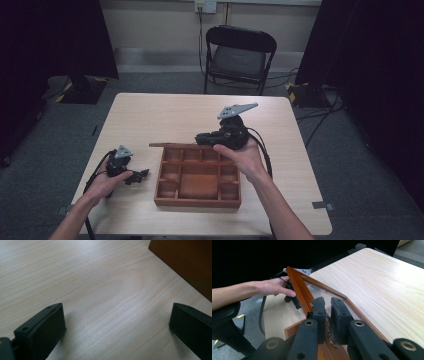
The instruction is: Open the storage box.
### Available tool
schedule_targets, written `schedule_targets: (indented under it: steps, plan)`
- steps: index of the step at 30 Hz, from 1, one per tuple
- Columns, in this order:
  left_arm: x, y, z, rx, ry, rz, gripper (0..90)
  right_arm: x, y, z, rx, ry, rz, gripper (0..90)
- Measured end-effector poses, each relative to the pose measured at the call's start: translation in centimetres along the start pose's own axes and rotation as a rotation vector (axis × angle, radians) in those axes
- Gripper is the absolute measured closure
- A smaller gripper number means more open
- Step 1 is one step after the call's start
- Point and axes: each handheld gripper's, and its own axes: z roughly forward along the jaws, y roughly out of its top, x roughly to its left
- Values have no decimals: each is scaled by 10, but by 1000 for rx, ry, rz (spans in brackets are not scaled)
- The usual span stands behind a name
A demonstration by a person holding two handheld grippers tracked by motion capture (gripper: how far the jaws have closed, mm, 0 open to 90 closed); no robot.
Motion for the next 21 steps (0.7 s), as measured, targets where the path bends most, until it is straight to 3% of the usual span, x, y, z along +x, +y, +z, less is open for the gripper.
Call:
schedule_targets:
  steps: [21]
  plan:
    - [0,0,0,0,0,0,0,0,0,0,4,4,-3,825]
